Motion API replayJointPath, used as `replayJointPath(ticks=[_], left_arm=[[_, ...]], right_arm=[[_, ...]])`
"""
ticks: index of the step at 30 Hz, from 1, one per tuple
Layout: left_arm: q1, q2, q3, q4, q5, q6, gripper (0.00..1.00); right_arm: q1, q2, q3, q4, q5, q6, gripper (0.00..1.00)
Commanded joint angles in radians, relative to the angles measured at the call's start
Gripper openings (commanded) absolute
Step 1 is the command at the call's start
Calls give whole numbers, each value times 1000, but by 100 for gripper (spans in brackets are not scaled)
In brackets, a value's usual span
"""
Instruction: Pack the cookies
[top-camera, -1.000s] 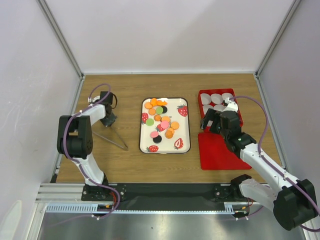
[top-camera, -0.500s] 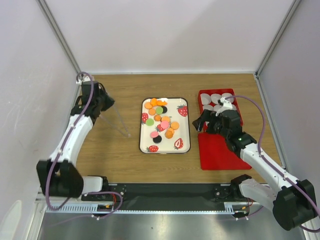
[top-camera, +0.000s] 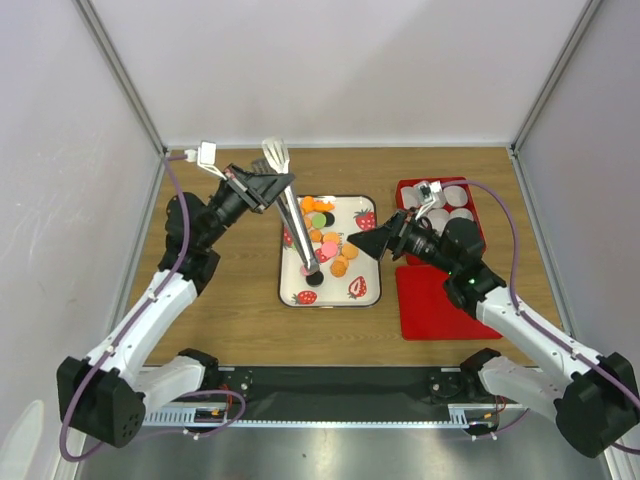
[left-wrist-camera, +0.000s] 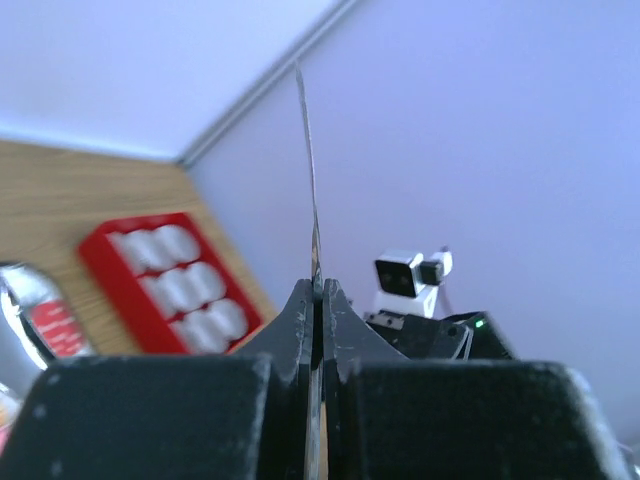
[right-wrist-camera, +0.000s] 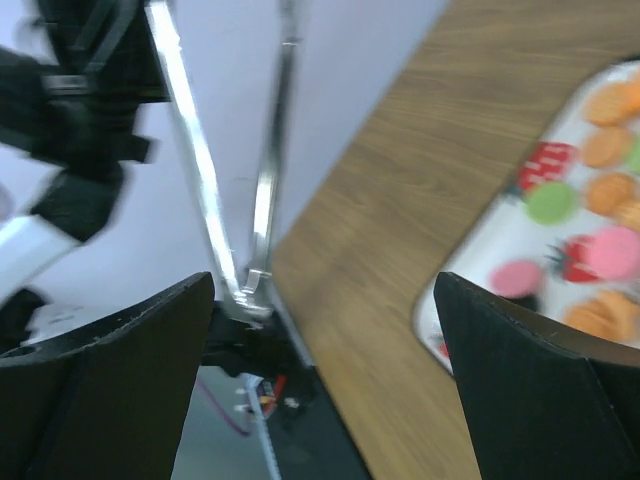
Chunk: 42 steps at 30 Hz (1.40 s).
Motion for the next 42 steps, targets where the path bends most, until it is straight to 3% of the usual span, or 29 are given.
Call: replayJointPath(ticks=[1,9,28,42], left_arm=[[-29,53,-25,368,55,-156,0],[-94,177,-3,670,52,-313,0],[-134,286,32,876,69,-351,0],[-146,338,30,980,87,-367,0]], right_arm=[[45,12,26,263,-24,127,100],[156,110,134,306,33,134,100],[225,212,249,320,79,204,99],[228,193,275,296,94,211,77]])
